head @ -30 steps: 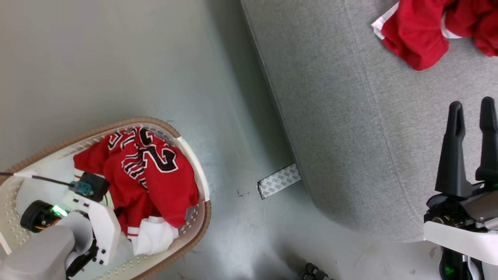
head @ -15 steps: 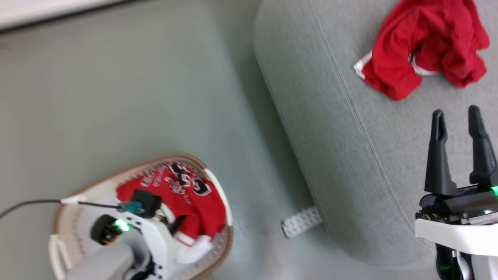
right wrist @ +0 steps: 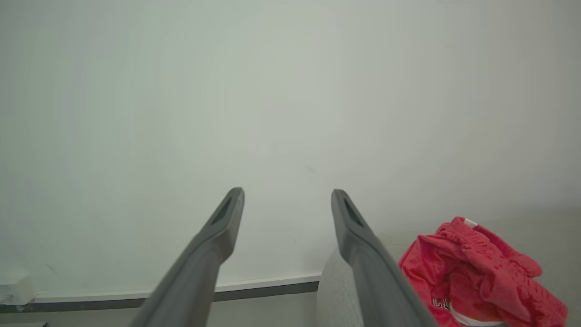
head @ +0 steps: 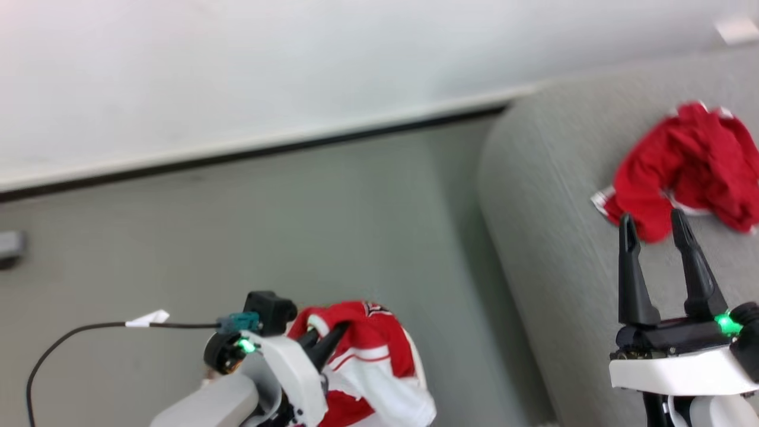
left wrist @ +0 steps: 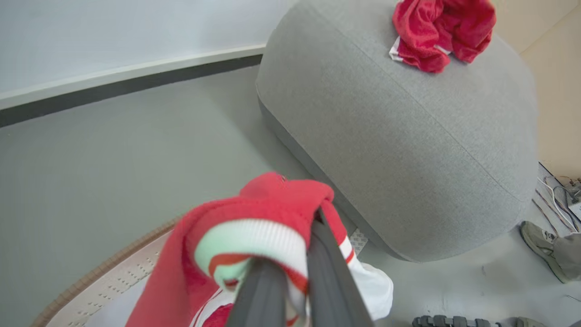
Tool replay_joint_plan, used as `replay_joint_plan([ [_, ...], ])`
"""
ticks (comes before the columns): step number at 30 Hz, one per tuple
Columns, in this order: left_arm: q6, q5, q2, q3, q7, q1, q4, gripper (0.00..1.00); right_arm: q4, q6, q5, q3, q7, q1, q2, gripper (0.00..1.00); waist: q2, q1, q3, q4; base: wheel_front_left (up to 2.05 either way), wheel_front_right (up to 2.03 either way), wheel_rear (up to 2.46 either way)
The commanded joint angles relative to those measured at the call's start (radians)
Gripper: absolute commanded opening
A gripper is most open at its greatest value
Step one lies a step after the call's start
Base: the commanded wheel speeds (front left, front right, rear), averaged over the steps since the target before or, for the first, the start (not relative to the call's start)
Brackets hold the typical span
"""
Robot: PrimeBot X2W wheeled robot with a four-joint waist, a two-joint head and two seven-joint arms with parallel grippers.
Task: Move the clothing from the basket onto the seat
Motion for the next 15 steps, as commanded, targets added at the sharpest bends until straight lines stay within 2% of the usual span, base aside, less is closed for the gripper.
replay_joint_plan([
  [1,0.002,0.013,-0.003,0.021,-0.004,0.012,-0.025,0.00,0.012,-0.002,0.000,-0.003,0.000,0.018,-0.003,1.00,0.0000,0.0002,-0.104,0.102,0.00,0.00,0.00],
  [4,0.011,0.038,0.003,0.070,-0.004,0.020,-0.084,0.00,0.030,-0.002,0.006,0.006,0.000,0.035,-0.003,1.00,0.0000,0.0002,-0.138,0.135,0.00,0.00,0.00],
  [15,0.100,0.121,0.053,0.235,-0.004,-0.011,-0.350,0.00,0.081,-0.002,0.032,0.052,0.001,0.083,-0.002,1.00,0.0000,0.0002,-0.228,0.224,0.00,0.00,0.00],
])
